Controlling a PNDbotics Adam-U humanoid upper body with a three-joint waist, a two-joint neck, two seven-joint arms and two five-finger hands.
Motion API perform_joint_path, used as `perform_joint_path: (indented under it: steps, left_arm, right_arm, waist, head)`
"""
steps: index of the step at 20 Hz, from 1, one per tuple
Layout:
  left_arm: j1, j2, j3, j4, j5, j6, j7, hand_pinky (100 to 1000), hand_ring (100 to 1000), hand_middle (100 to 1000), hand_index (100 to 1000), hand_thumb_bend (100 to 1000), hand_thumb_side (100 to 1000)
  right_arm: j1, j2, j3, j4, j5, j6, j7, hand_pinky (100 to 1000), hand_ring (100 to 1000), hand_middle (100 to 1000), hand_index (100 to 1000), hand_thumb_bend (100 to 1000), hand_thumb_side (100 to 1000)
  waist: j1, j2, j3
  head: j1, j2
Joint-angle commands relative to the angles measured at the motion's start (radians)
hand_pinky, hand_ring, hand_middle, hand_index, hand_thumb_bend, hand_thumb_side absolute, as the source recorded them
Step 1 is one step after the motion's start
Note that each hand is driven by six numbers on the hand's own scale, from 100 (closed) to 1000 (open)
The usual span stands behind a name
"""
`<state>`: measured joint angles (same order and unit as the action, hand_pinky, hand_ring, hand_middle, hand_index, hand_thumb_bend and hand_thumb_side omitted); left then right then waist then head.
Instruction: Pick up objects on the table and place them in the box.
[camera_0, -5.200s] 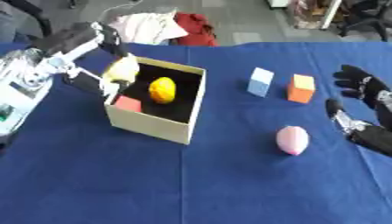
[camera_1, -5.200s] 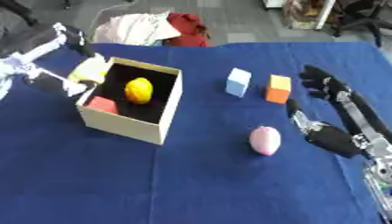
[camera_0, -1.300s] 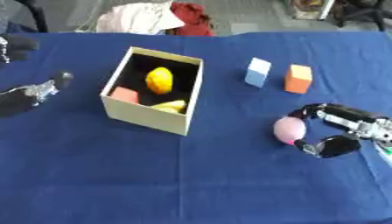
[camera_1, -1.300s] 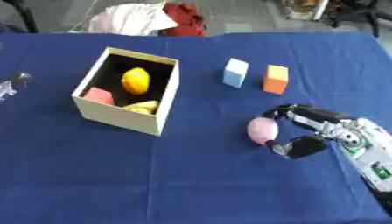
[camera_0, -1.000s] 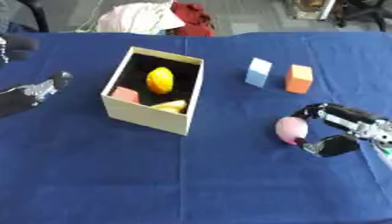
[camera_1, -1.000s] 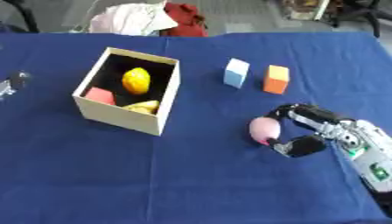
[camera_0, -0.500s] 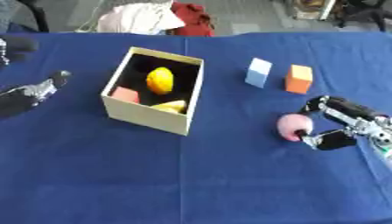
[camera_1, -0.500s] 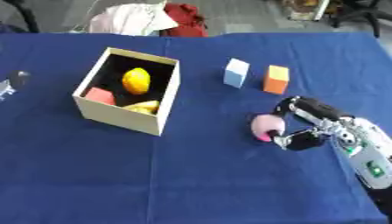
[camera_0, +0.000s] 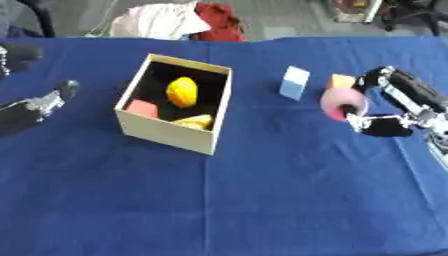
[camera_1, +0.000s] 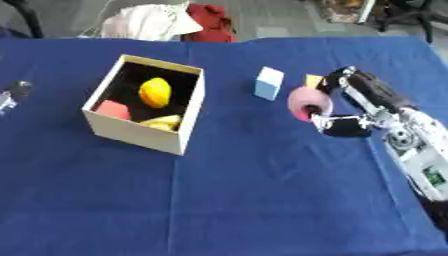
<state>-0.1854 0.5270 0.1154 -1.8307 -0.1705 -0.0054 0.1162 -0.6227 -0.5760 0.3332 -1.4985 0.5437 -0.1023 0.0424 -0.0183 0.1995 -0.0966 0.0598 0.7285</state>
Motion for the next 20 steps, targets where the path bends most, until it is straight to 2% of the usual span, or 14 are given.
perform_joint_path:
  steps: [1,5,9,14,20]
  left_arm:
    - [-0.011,0.014,0.011,-0.01,0.005,-0.004,-0.002,771,765,608,699,698,419]
    - [-0.019,0.007,0.005,-0.014,0.008,-0.006,-0.007,771,765,608,699,697,418]
    - [-0.033,0.0,-0.001,-0.022,0.012,-0.009,-0.013,772,756,606,699,697,419]
    - [-0.052,-0.011,-0.008,-0.033,0.016,-0.01,-0.02,771,755,605,699,702,419]
    - [-0.065,-0.024,-0.014,-0.034,0.021,-0.01,-0.027,770,754,603,698,706,418]
  right_arm:
    - [-0.067,-0.027,0.011,-0.06,-0.029,0.0,-0.01,754,641,427,486,100,196]
    - [-0.195,0.002,0.051,-0.071,-0.043,-0.014,0.048,760,645,435,491,100,197]
    - [-0.288,0.076,0.069,0.002,-0.028,-0.036,0.094,766,649,441,498,100,206]
    - [-0.351,0.218,0.056,0.201,0.065,-0.07,0.122,775,662,458,517,100,228]
    - [-0.386,0.353,0.004,0.421,0.241,-0.117,0.081,782,681,495,555,101,242]
  waist:
    - [-0.008,-0.023,0.006]
    - [-0.009,-0.025,0.021]
    - [-0.01,-0.024,0.044]
    - [-0.006,-0.02,0.072]
    - [-0.002,-0.017,0.097]
  head:
    - [-0.009,-0.003]
    - [-0.018,-0.004]
    - [-0.031,-0.015]
    - [-0.058,-0.032]
    - [-0.09,-0.048]
